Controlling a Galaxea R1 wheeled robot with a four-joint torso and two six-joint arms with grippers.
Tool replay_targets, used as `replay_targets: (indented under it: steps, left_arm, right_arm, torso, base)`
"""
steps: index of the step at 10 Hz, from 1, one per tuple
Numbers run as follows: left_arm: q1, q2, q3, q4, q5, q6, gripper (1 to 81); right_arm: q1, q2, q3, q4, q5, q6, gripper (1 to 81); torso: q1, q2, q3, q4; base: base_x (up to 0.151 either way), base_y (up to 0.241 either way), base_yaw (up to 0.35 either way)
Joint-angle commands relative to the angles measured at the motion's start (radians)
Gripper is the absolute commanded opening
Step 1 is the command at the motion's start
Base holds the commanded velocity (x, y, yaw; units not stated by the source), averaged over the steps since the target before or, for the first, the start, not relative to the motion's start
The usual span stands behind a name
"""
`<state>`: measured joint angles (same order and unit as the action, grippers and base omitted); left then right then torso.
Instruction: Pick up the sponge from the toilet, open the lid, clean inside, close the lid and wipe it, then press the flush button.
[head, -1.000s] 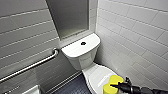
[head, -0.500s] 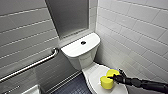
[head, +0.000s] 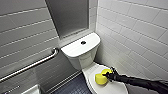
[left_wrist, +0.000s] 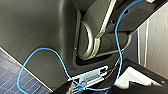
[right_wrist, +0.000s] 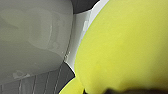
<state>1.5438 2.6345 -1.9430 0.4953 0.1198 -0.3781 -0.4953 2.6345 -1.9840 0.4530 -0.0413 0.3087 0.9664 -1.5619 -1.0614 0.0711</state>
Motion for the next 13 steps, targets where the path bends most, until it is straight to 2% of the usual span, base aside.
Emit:
replay_targets:
  steps: [1, 5, 9, 10, 13]
  left_arm:
    - [0.025, -0.014, 0.018, -0.011, 0.072, 0.004, 81.1]
    - [0.028, -0.016, 0.018, -0.011, 0.073, 0.004, 81.1]
    - [0.028, -0.013, 0.018, -0.011, 0.072, 0.004, 81.1]
    - [0.029, -0.013, 0.018, -0.011, 0.072, 0.004, 81.1]
    - [0.028, -0.017, 0.024, -0.009, 0.073, 0.004, 81.1]
  right_arm:
    - [0.114, 0.058, -0.094, 0.075, 0.012, 0.078, 1.0]
    - [0.071, 0.025, -0.165, 0.087, 0.063, 0.113, 1.0]
    - [-0.039, -0.14, 0.019, 0.076, 0.189, 0.105, 1.0]
    - [-0.076, -0.164, 0.039, 0.076, 0.227, 0.101, 1.0]
    - [-0.177, -0.186, 0.045, 0.075, 0.268, 0.11, 1.0]
  torso:
    - [0.0, 0.0, 0.0, 0.0]
    - [0.0, 0.0, 0.0, 0.0]
    - [0.0, 0.0, 0.0, 0.0]
    - [0.0, 0.0, 0.0, 0.0]
    - [0.0, 0.0, 0.0, 0.0]
  base:
    - [0.0, 0.0, 0.0]
    - [0.0, 0.0, 0.0]
    - [0.0, 0.0, 0.0]
    - [0.0, 0.0, 0.0]
    - [0.0, 0.0, 0.0]
